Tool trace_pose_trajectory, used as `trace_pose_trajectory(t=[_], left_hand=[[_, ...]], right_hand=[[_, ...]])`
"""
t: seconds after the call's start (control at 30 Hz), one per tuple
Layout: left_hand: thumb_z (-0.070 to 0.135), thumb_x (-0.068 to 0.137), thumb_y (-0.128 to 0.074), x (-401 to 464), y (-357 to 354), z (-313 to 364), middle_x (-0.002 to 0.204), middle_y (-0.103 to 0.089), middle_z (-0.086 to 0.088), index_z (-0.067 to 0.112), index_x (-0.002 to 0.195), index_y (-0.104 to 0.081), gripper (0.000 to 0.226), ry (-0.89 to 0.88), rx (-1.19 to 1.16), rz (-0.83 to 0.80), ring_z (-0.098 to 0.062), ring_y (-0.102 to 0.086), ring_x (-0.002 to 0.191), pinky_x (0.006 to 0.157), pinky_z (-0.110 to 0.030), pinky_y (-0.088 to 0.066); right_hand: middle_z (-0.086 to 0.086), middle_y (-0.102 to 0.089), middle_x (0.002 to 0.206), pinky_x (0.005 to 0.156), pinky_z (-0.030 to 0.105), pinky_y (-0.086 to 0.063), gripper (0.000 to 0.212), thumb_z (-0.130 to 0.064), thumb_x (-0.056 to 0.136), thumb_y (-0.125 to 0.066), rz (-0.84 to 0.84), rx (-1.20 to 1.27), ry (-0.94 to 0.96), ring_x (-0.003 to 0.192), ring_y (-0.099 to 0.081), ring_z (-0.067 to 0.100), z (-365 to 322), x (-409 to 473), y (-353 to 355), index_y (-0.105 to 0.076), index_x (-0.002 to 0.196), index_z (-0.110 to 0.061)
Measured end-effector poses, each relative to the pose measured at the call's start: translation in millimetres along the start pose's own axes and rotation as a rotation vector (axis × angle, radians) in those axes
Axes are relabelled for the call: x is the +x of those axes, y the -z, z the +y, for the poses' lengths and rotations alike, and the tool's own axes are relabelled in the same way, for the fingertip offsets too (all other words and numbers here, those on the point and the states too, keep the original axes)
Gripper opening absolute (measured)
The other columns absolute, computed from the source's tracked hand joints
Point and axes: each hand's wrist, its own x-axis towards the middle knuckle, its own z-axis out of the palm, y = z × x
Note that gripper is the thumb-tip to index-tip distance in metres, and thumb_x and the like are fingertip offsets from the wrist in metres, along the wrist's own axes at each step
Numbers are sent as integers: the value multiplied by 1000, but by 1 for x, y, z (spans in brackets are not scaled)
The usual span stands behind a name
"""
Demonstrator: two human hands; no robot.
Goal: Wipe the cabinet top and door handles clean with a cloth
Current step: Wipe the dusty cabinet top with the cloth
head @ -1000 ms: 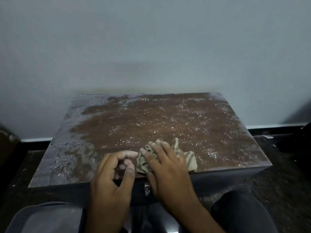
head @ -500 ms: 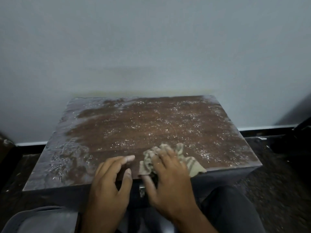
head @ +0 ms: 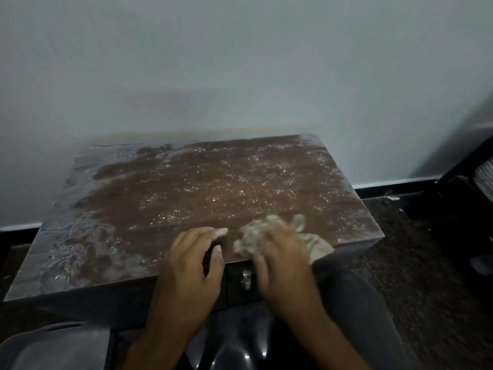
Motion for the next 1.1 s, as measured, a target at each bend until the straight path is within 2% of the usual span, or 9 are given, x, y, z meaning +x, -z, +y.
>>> trace_pose_trajectory(t=[0.1,0.2,0.3,0.47,0.67,0.73,0.87,0.97,1.1], left_hand=[[34,91,-45,6,-6,2,112,-57,23,28,116,-67,35,-36,35,-51,1,-51,112,98,-10,-34],[29,91,-49,11,-10,4,111,-57,23,28,115,-67,30,-58,46,-99,2,-48,112,96,-7,-32],[26,91,-51,16,-19,9,112,-57,21,27,116,-67,30,-94,43,-125,1,-48,113,99,-16,-38],[23,94,-54,31,-42,29,113,-55,21,29,121,-61,28,-160,51,-182,0,-48,109,96,-23,-43],[23,93,-52,38,-65,47,117,-59,19,27,121,-62,30,-239,14,-210,2,-50,112,97,-18,-40],[24,91,-50,42,-77,51,114,-61,16,24,118,-63,29,-263,6,-211,-4,-54,109,95,-26,-46],[23,91,-51,48,-93,57,112,-63,12,21,116,-64,29,-284,37,-216,-10,-57,106,93,-31,-48],[27,93,-53,47,-95,60,114,-64,13,21,121,-65,31,-334,64,-223,-7,-56,108,94,-26,-48],[28,94,-57,50,-101,66,109,-65,14,21,117,-69,26,-359,111,-213,-5,-56,105,91,-23,-48]], right_hand=[[-1,-59,134,109,44,-42,42,-20,88,-50,-99,16,207,136,-46,21,-1,0,0,-63,128,-18],[2,-65,129,116,41,-36,38,-16,89,-53,16,-27,0,131,-51,23,48,13,19,-68,123,-16],[12,-65,129,113,49,-39,35,-15,89,-58,99,-130,-291,130,-52,34,60,22,26,-69,121,-8],[2,-61,132,112,41,-39,40,-23,88,-46,-38,-103,18,132,-50,24,29,3,20,-66,122,-16],[13,-66,128,117,39,-33,40,-17,84,-54,116,-179,-325,129,-54,32,102,19,51,-71,118,-6],[11,-66,126,114,45,-39,37,-16,85,-53,98,-178,-304,128,-53,30,83,14,41,-70,117,-8],[8,-65,128,113,39,-37,40,-21,87,-46,72,-150,-105,127,-54,27,86,0,39,-68,119,-11],[12,-65,130,116,37,-31,38,-11,88,-56,137,-188,-297,130,-54,31,129,11,59,-68,123,-7],[15,-64,131,111,53,-42,39,-13,89,-55,161,-239,-405,130,-53,36,126,13,54,-67,124,-3]])
